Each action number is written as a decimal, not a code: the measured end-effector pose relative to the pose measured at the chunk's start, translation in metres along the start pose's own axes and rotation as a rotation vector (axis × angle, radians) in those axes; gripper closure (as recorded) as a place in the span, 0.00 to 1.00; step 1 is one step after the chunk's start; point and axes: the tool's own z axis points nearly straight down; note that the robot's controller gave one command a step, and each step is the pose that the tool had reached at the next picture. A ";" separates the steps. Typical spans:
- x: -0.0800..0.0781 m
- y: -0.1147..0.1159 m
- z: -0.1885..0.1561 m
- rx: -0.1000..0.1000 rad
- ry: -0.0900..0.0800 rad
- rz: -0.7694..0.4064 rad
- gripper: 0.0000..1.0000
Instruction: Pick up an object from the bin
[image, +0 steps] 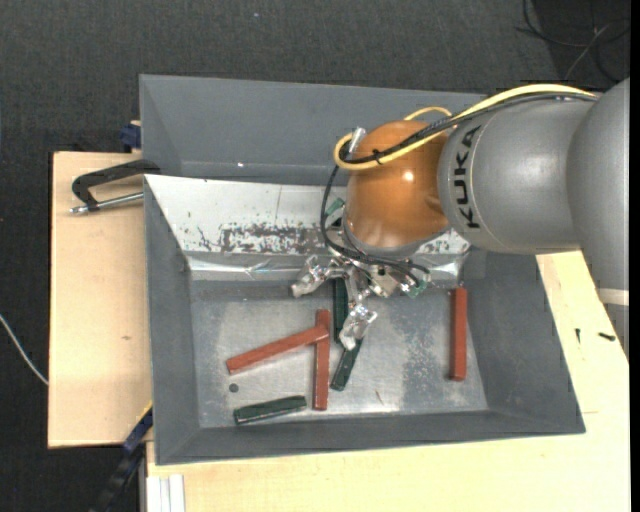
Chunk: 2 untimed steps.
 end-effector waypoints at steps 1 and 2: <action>-0.001 0.000 0.000 0.001 -0.007 0.001 0.00; -0.001 0.000 0.000 0.001 -0.006 0.000 0.00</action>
Offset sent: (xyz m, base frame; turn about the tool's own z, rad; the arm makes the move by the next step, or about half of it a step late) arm 0.0000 0.0000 0.0000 0.0000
